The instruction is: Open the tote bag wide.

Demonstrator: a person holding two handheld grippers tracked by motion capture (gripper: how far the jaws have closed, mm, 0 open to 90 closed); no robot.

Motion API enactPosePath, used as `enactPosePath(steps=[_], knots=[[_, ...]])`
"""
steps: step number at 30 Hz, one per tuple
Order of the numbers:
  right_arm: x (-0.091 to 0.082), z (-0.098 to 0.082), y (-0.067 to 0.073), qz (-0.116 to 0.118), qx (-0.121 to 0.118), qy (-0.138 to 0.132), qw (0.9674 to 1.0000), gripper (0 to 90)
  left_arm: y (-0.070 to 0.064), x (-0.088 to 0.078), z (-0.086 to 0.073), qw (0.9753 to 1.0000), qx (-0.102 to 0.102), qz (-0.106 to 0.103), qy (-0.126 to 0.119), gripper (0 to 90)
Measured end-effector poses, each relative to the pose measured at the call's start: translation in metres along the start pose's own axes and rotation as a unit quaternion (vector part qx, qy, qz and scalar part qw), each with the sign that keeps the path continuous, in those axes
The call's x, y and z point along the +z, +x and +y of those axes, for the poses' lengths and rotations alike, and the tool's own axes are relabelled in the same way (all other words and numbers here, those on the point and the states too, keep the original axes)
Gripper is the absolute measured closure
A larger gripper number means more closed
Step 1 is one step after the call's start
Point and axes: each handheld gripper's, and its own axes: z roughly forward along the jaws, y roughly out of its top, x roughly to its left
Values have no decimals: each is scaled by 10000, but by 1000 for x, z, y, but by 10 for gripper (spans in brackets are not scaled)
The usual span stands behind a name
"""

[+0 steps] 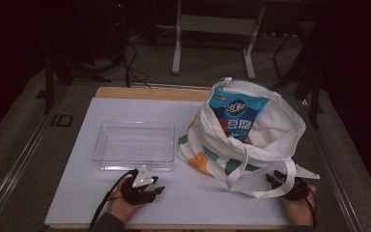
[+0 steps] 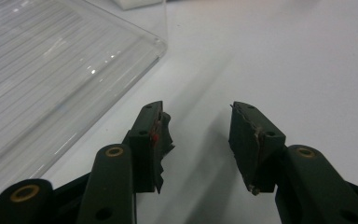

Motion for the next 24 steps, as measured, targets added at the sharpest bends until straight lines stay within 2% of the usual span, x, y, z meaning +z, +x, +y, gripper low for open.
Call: enactPosePath(steps=[5,7,11,14,18,24], knots=[[0,0,0,-45,19,10,10000,564,0,-2,0,9999,25,30,-149,613],[0,0,0,-59,17,13,10000,566,0,-2,0,9999,-20,-19,-127,619],[0,1,1,-49,12,19,10000,582,0,-4,0,10000,-15,31,-47,642],[0,1,0,51,51,9,10000,598,1,-5,1,10000,-49,34,-7,654],[0,1,2,136,39,22,9999,599,-1,-7,1,9999,47,123,72,657],[0,2,1,310,118,-15,9994,626,-5,-12,4,9999,125,25,68,672]])
